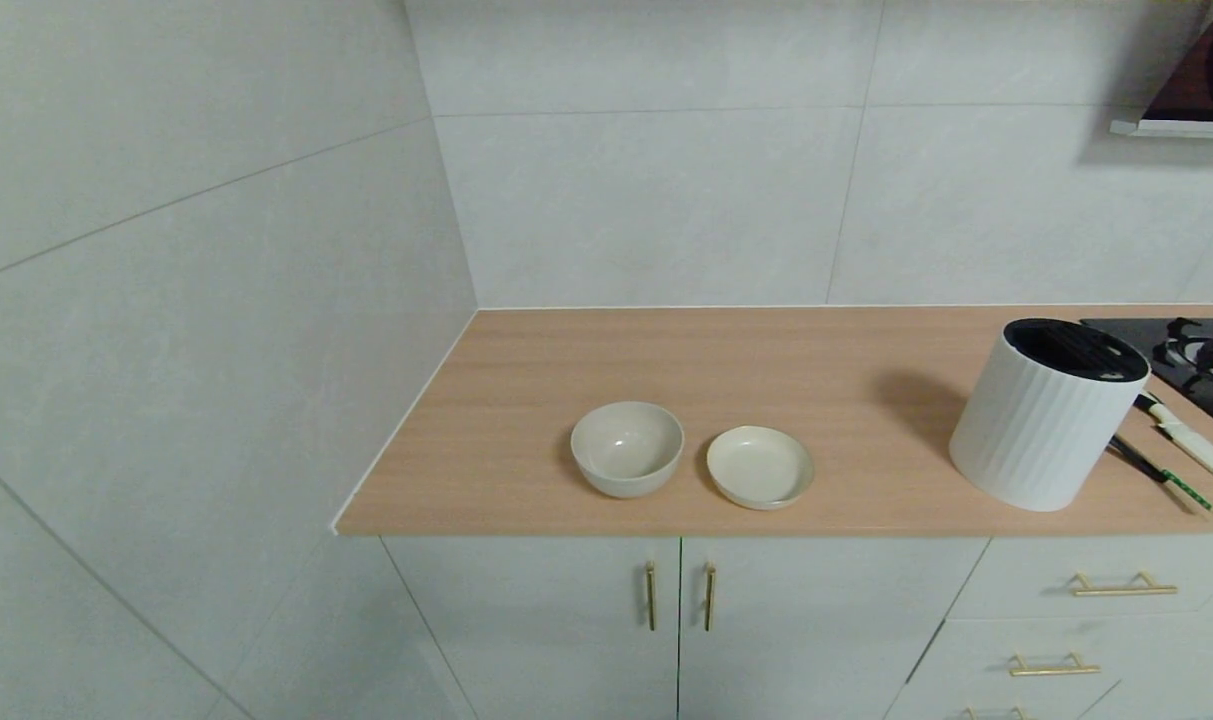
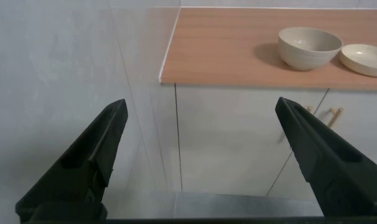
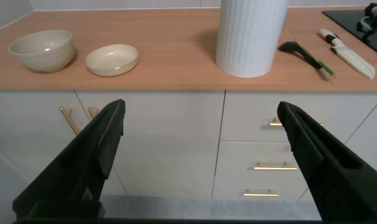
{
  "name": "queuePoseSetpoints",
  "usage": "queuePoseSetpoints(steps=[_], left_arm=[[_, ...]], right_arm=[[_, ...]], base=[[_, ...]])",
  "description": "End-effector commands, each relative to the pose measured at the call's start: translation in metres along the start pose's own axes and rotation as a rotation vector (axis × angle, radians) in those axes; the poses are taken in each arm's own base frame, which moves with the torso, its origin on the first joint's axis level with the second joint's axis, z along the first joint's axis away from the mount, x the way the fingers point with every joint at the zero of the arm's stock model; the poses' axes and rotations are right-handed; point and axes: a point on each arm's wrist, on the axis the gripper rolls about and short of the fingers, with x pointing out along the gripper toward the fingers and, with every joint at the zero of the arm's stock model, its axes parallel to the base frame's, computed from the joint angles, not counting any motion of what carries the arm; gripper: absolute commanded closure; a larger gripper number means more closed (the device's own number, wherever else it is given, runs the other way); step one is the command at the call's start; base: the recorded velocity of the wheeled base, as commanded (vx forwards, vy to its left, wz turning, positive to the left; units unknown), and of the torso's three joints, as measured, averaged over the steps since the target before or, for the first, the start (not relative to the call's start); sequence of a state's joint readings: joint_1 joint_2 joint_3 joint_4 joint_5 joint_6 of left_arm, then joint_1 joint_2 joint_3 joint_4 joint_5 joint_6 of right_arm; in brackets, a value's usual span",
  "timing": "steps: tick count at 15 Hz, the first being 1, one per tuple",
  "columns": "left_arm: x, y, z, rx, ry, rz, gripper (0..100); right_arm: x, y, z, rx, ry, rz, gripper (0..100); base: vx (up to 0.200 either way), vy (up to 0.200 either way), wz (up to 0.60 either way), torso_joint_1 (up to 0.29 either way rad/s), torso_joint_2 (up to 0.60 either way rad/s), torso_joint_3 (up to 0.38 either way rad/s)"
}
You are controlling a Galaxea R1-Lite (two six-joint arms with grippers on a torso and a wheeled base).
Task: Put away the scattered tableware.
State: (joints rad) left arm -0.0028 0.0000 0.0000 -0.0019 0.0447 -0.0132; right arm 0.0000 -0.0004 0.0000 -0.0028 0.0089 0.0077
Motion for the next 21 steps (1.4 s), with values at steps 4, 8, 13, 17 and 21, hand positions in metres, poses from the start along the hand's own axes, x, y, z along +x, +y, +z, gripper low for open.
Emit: queuePoseSetpoints(steps=[4,8,13,17,21], left_arm=[[0.0,0.0,0.0,-0.001,0.0,0.0,0],[0.0,0.0,0.0001,-0.001,-0.001,0.001,0],[0.0,0.0,0.0,0.001,0.0,0.0,0],[0.0,0.0,0.0001,-0.001,-0.001,0.001,0],[0.0,0.0,0.0001,-0.001,-0.001,-0.001,0]], right_arm=[[0.0,0.0,0.0,0.0,0.0,0.0,0],[0.0,0.0,0.0,0.0,0.0,0.0,0],[0.0,0.0,0.0,0.0,0.0,0.0,0],[0.0,0.0,0.0,0.0,0.0,0.0,0],[0.0,0.0,0.0,0.0,0.0,0.0,0]], base=[[0.0,0.0,0.0,-0.013,0.02,0.019],[0.0,0.0,0.0,-0.156,0.35,0.177],[0.0,0.0,0.0,-0.224,0.48,0.255],[0.0,0.0,0.0,-0.251,0.55,0.303],[0.0,0.0,0.0,-0.238,0.53,0.289]])
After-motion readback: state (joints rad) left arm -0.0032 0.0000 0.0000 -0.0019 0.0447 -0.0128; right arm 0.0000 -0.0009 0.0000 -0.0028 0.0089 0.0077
